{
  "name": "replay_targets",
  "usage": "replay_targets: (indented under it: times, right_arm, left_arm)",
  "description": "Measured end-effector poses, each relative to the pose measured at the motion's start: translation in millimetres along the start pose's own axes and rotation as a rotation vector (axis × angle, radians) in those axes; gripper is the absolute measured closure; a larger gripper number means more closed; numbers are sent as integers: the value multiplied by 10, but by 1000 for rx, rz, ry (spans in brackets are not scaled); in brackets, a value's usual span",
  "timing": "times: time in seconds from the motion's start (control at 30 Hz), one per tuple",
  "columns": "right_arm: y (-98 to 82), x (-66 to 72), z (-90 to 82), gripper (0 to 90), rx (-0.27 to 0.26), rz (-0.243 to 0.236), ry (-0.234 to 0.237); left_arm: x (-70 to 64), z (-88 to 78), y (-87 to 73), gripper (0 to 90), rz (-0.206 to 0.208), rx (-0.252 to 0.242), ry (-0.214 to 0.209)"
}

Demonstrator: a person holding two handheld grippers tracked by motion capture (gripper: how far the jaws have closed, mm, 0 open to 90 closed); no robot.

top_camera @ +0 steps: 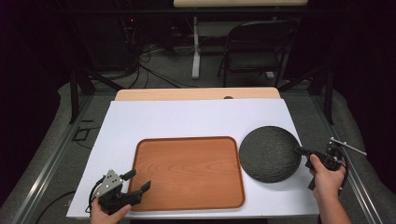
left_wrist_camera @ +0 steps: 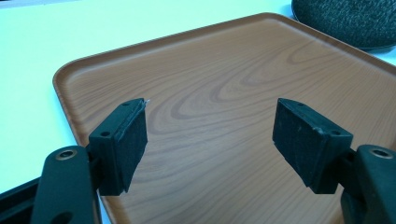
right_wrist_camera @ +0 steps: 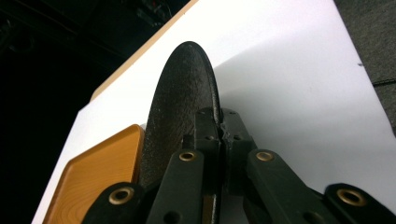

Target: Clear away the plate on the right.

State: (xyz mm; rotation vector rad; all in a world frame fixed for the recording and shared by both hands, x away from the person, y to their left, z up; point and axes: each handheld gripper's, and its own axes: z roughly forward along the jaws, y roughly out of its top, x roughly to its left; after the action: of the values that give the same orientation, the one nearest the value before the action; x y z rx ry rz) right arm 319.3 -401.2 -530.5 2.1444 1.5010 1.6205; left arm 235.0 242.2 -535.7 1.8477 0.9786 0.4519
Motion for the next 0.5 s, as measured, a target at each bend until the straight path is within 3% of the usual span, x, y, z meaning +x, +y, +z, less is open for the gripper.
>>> replay_targets:
  times: [0.3, 0.33, 0.5]
  right_arm:
    - [210, 109, 91, 869, 88, -21, -23]
    - [252, 127, 110, 868, 100, -40, -32]
    - [333, 183, 146, 867, 130, -30, -39]
  left_arm:
    - [3, 4, 0, 262, 1, 4, 1]
    - [3, 5, -1, 263, 2, 5, 2]
    - [3, 13, -3, 264, 0, 10, -1]
